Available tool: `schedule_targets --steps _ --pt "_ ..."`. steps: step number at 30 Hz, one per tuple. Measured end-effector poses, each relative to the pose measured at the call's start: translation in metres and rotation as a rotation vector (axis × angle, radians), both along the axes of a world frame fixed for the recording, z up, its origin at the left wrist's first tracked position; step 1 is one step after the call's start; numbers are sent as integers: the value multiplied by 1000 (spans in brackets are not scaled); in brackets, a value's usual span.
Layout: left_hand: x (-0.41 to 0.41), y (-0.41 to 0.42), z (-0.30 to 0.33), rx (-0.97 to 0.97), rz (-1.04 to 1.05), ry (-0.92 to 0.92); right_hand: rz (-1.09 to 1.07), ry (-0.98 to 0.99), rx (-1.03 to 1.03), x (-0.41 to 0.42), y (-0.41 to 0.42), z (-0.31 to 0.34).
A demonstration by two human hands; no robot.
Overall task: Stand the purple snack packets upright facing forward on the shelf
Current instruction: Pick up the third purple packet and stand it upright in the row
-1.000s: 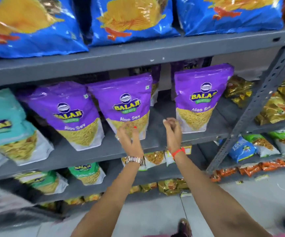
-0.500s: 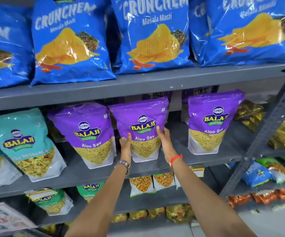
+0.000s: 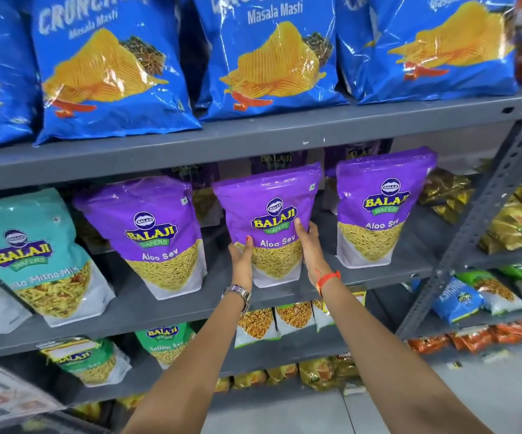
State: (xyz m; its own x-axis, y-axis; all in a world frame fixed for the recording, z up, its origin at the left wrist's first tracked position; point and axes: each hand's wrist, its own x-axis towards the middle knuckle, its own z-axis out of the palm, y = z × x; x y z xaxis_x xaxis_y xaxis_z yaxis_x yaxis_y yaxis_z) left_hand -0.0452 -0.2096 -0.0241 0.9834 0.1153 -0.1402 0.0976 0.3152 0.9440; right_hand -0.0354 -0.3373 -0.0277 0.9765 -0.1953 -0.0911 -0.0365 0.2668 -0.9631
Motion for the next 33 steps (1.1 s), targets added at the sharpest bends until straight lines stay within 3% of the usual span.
schedule_targets --steps 14,20,22,25,28,31,33 --pt "2 10 -6 59 3 -2 -8 -7 -23 9 6 -8" --pt "-5 33 -18 261 147 -53 -522 -47 -213 -25 44 -27" --pt "-14 51 -33 289 232 -82 -562 -82 -332 -45 67 -39" --pt "-31 83 -46 261 465 -103 -440 -89 -490 -59 104 -61" --pt "-36 119 -41 237 687 -119 -200 -239 -532 -60 135 -67" --pt "-26 156 -25 211 757 -121 62 -265 -503 -49 162 -59" --pt "-14 176 -16 179 727 -71 121 -224 -400 -35 177 -48"
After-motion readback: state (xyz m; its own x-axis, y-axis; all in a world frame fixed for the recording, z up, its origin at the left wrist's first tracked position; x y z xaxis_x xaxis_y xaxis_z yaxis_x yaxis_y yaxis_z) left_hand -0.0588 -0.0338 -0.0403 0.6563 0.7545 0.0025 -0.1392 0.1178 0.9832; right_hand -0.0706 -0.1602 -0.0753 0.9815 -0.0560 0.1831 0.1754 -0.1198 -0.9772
